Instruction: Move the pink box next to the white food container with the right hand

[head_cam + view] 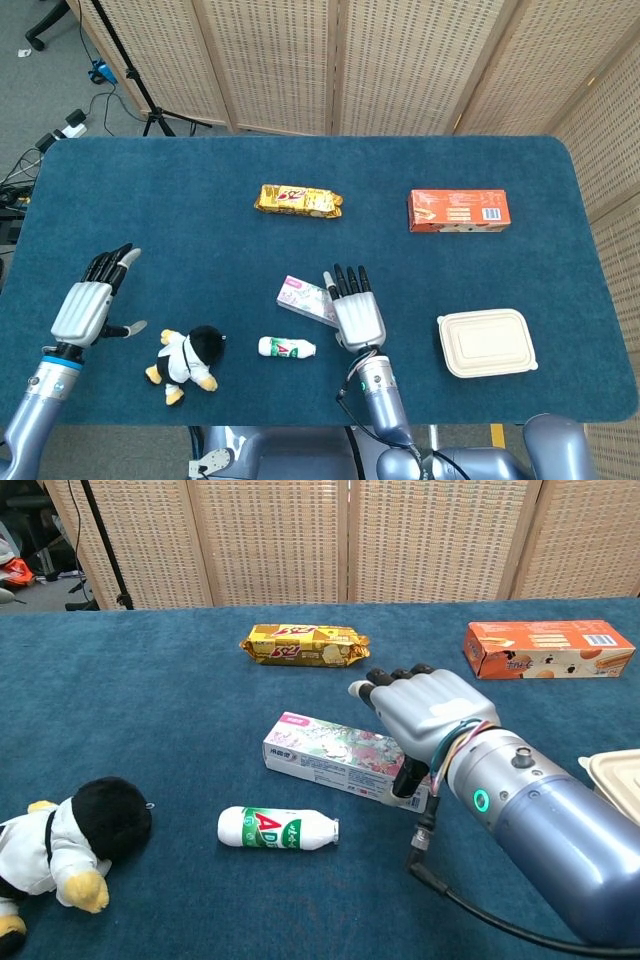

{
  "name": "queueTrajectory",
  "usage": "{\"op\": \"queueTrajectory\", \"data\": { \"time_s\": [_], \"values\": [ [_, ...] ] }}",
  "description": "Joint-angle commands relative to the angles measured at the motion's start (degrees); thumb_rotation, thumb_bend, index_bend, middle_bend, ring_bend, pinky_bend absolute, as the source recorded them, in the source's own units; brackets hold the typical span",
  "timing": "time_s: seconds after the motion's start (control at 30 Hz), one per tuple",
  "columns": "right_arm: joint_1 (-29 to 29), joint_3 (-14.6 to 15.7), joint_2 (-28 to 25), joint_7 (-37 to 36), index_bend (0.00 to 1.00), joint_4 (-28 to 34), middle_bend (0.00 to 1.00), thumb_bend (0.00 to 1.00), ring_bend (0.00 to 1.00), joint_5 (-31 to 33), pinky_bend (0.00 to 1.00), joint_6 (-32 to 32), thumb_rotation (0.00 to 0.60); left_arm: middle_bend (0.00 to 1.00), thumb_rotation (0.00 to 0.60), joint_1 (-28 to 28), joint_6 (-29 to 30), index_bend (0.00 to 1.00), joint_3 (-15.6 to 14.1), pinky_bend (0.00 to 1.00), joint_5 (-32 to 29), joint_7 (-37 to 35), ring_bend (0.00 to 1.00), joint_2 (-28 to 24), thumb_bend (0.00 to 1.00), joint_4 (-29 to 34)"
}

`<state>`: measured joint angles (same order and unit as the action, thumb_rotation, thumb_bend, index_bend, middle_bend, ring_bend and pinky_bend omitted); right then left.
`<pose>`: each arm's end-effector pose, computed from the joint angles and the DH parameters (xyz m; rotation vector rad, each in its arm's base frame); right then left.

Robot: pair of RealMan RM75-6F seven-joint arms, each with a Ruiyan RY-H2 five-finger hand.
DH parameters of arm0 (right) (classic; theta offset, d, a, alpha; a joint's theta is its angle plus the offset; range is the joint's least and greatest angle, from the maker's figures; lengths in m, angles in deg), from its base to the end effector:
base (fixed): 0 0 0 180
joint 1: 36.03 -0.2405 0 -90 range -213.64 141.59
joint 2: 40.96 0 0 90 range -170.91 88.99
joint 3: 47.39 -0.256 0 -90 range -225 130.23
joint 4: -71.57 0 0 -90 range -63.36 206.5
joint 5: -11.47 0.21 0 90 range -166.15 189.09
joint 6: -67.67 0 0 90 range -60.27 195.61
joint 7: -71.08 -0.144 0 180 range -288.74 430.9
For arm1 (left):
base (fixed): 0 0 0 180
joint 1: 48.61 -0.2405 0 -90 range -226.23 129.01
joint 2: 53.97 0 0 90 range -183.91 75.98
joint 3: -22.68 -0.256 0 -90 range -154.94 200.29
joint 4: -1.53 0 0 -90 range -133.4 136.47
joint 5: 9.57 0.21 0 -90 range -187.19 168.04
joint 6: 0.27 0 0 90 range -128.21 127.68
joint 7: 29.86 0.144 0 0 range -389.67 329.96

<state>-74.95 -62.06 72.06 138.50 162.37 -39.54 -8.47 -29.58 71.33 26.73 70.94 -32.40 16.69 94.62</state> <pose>-0.0748 -0.2755 -0.0861 1.7566 -0.7563 0.6706 -0.2635 0.2522 0.0959 -1.5440 -1.0926 -1.0288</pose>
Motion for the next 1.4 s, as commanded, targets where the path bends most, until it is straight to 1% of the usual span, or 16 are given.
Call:
{"op": "queueTrajectory", "data": {
  "time_s": [0.03, 0.33, 0.73, 1.23, 1.4],
  "values": [
    [-0.51, -0.42, -0.08, -0.17, 0.02, -0.36, 0.00, 0.21, 0.00, 0.34, 0.00, 0.22, 0.600, 0.00, 0.600, 0.03, -0.14, 0.00, 0.02, 0.00, -0.12, 0.08, 0.00, 0.05, 0.00, -0.06],
    [-2.36, -1.33, -0.06, -0.99, 0.02, -2.05, 0.00, 0.21, 0.00, 1.64, 0.00, 1.14, 0.600, 0.00, 0.600, 0.09, -0.49, 0.00, 0.09, 0.00, -0.26, 0.01, 0.00, 0.11, 0.00, -0.08],
    [-5.64, -3.16, 0.73, -1.77, 0.02, -6.13, 0.00, 0.21, 0.00, 3.91, 0.00, 3.21, 0.600, 0.00, 0.600, 0.20, -0.92, 0.00, 0.02, 0.00, -0.13, -0.23, 0.00, 0.18, 0.00, -0.18],
    [-8.56, -4.24, 0.98, -2.59, 0.02, -8.17, 0.00, 0.21, 0.00, 5.41, 0.00, 4.03, 0.600, 0.00, 0.600, 0.36, -1.49, 0.00, -0.04, 0.00, -0.33, -0.04, 0.00, 0.37, 0.00, -0.21],
    [-9.70, -4.45, 1.62, -3.00, 0.02, -9.86, 0.00, 0.21, 0.00, 6.29, 0.00, 4.91, 0.600, 0.00, 0.600, 0.36, -1.51, 0.00, 0.01, 0.00, -0.38, -0.20, 0.00, 0.30, 0.00, -0.25]
  ]
}}
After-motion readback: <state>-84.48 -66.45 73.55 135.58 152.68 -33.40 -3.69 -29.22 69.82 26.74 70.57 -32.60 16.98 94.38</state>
